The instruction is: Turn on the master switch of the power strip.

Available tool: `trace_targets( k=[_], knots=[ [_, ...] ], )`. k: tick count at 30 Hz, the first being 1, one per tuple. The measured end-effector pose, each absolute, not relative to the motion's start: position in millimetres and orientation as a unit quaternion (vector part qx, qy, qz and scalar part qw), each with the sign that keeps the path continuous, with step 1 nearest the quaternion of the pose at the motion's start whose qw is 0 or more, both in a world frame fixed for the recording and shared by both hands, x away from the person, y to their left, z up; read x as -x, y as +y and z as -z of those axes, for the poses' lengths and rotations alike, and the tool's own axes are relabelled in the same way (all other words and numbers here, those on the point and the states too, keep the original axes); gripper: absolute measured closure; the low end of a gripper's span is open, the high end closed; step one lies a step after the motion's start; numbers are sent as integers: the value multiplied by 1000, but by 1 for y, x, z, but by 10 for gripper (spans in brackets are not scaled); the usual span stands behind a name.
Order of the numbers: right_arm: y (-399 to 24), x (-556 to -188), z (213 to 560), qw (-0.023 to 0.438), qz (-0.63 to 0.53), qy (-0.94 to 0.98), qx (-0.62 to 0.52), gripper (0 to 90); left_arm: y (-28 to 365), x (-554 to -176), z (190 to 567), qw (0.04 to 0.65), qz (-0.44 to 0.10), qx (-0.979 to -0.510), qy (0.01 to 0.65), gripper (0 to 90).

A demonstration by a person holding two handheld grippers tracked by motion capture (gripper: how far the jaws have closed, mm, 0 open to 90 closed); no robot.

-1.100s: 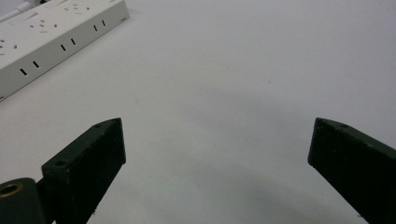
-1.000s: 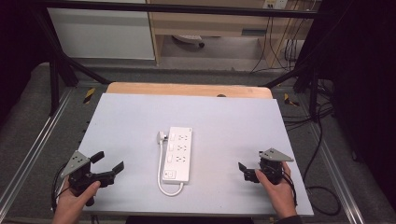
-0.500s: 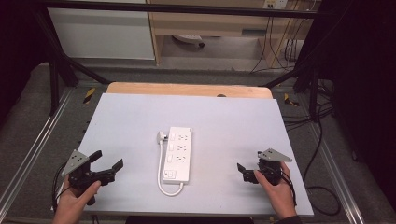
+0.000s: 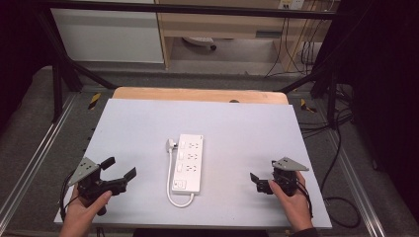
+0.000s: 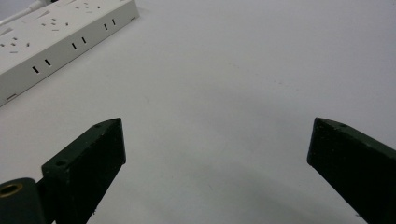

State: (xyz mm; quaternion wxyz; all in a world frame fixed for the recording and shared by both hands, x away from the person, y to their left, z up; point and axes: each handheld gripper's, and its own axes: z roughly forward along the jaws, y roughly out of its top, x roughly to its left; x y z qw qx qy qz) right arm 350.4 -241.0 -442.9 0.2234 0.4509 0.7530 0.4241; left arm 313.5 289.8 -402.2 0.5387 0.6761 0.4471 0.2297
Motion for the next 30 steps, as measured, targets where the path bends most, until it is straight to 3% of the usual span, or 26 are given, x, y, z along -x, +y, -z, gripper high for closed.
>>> trace_targets(
  k=[7, 30],
  knots=[
    [-239, -350, 442, 222, -426, 756, -446, 50, 285, -315, 395, 557, -211, -691, 411, 83],
    [-240, -350, 443, 222, -425, 752, -452, 40, 252, -322, 369, 561, -192, -703, 392, 62]
  ],
)
